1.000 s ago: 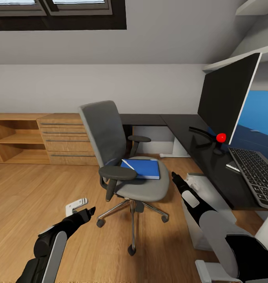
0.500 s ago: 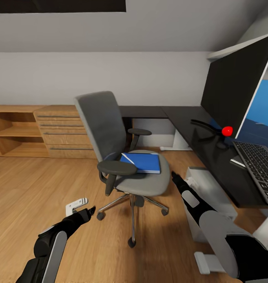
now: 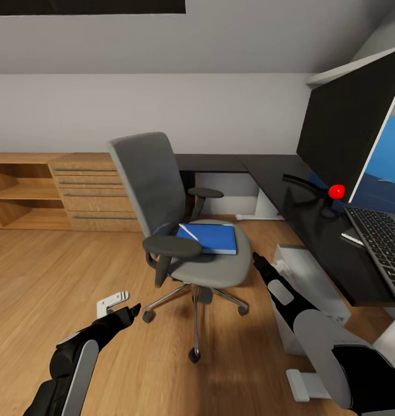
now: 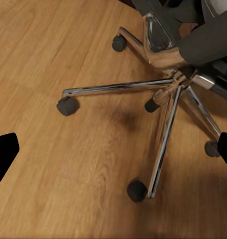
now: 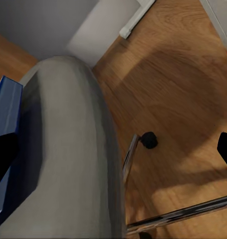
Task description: In the bedroom, organize the workspace by keeping the computer under the desk, ensuring the monitor is on the desk, placing the keyboard on the desk next to the monitor, placing the mouse on the desk next to the keyboard, moving the folder from the swivel chair onto the desk next to the mouse, stacking the notebook on top of the folder with the pen on top of the notebook, and positioning the swivel chair next to the desk.
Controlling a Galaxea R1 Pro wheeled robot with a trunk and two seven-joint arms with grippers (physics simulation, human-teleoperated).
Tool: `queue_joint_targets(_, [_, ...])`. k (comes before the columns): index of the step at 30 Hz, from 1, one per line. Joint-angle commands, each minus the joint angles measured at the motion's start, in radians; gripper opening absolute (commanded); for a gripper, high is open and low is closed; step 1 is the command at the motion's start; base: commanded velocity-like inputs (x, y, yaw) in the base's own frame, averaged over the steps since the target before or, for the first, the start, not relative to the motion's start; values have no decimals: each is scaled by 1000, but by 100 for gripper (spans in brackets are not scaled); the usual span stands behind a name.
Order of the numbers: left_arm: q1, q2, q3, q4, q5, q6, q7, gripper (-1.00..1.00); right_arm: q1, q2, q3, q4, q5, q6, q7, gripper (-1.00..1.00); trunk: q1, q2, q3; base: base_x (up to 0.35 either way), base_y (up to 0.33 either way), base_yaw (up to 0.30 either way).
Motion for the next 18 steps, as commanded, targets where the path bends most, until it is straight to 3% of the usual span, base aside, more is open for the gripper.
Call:
queue_joint_targets(1, [-1, 0, 1, -1, 11, 4, 7, 100, -1, 0, 1, 1, -8, -3, 4, 100, 0, 0, -1, 125, 0, 0])
queue_joint_targets(18, [-1, 0, 3, 3, 7, -2, 7, 100, -1, 0, -1, 1, -7, -3, 4, 100, 0, 0, -1, 153, 0, 0])
